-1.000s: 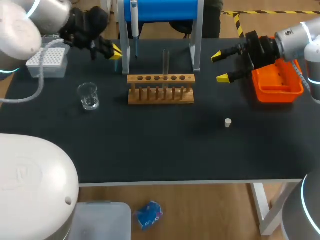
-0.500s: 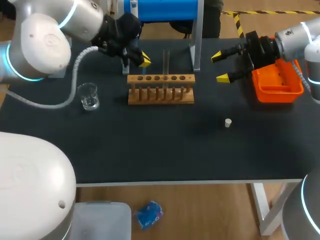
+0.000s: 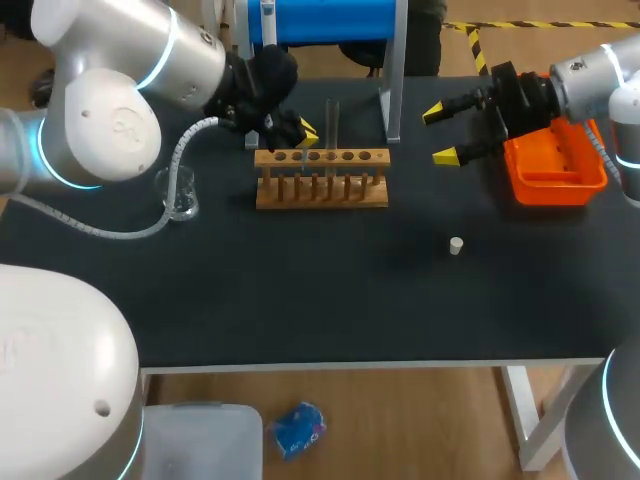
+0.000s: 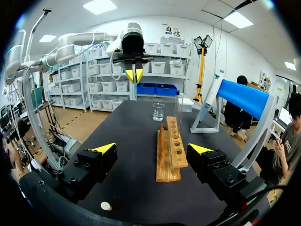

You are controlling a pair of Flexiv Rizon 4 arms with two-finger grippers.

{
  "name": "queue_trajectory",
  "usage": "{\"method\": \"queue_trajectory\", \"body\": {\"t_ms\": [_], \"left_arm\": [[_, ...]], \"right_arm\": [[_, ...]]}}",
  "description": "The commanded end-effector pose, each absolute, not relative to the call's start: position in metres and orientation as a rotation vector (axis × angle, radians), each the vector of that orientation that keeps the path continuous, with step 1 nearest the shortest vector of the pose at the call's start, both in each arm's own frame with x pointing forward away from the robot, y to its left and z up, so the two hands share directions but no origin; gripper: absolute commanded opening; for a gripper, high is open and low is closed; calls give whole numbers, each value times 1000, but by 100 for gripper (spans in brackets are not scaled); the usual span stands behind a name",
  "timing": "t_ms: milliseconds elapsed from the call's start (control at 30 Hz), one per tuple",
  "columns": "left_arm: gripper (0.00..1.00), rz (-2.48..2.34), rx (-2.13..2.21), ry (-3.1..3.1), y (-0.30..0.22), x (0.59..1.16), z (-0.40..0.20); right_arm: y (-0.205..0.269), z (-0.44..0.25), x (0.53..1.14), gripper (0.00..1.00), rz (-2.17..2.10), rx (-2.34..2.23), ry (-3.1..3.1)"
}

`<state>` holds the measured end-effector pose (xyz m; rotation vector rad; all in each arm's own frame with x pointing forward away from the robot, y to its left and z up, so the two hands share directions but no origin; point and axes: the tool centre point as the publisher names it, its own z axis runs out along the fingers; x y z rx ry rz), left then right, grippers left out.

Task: Invert the test tube, pick up the pipette, mount the tip to pipette, aspirate from beaker and dispense into the tube, eject the tip, return the pipette, and cap with the stopper.

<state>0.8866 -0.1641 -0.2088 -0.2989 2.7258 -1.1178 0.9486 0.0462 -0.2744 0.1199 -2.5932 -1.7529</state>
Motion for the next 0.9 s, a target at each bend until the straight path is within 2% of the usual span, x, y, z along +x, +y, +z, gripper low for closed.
{"method": "queue_trajectory", "body": {"t_ms": [33, 333, 700, 900], "left_arm": [[0, -1113, -299, 2732, -164, 887, -208], [0, -1113, -299, 2732, -164, 887, -208], [0, -1113, -299, 2732, -164, 887, -208], [0, -1137, -273, 2736, -181, 879, -209]], "right_arm": [[45, -274, 949, 100, -1752, 122, -2593], [54, -250, 934, 100, -1803, 132, -2549], [68, -235, 883, 100, -1998, 93, -2421], [75, -237, 858, 100, -2125, 86, -2388]]}}
